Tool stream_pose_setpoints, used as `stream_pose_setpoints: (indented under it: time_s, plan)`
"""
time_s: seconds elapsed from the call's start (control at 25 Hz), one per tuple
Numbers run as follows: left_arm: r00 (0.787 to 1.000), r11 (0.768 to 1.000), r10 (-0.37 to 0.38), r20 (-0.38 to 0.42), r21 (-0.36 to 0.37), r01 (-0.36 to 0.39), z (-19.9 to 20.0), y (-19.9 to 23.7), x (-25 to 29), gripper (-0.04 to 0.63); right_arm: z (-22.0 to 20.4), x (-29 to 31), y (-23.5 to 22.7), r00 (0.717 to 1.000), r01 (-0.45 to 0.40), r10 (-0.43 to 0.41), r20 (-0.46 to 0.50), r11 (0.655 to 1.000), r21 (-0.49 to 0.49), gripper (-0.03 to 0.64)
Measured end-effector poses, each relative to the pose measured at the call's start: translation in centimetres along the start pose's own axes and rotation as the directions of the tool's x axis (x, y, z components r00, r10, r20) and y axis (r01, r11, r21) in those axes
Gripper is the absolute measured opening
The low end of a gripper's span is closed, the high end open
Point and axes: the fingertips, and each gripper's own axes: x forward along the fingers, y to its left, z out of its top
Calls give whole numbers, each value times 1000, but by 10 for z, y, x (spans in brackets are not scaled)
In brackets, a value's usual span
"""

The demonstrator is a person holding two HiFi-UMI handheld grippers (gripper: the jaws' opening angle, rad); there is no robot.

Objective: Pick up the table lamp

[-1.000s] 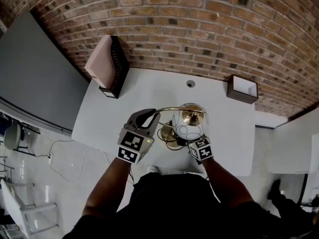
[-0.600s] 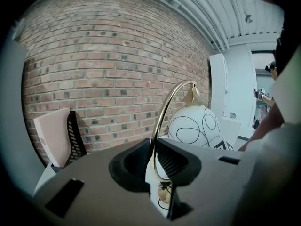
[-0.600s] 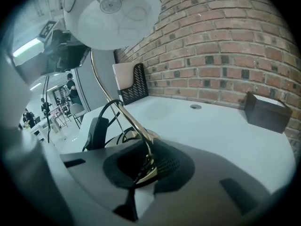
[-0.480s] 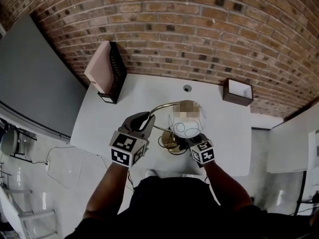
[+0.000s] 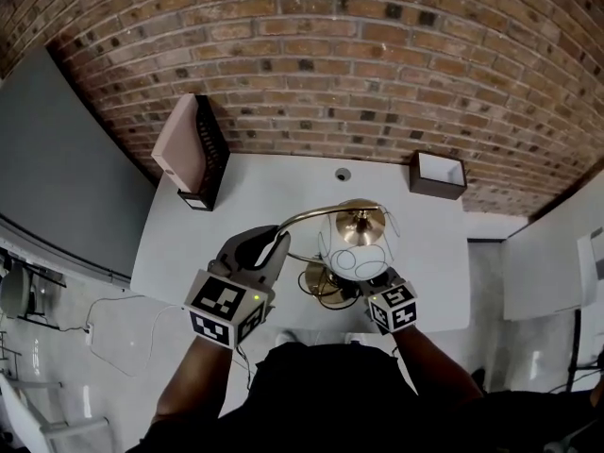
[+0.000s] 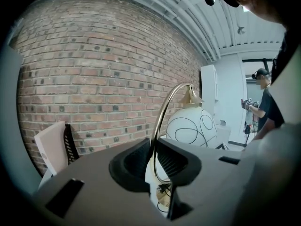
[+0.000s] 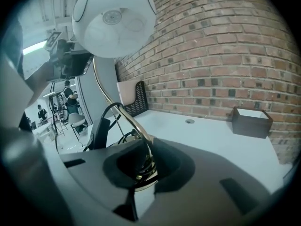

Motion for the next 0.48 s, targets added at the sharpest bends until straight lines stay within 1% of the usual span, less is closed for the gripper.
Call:
stream_pose_setpoints:
  time_s: [0.24, 0.48]
  plan:
    - [998, 999, -35, 50, 22, 34, 28, -13, -17, 50, 17, -32, 17, 999, -9, 9, 49, 1000, -5, 50]
    - [995, 997, -64, 75, 49, 60, 41, -25, -25, 51, 20, -49, 26, 998, -7, 6, 68, 1000, 2, 51]
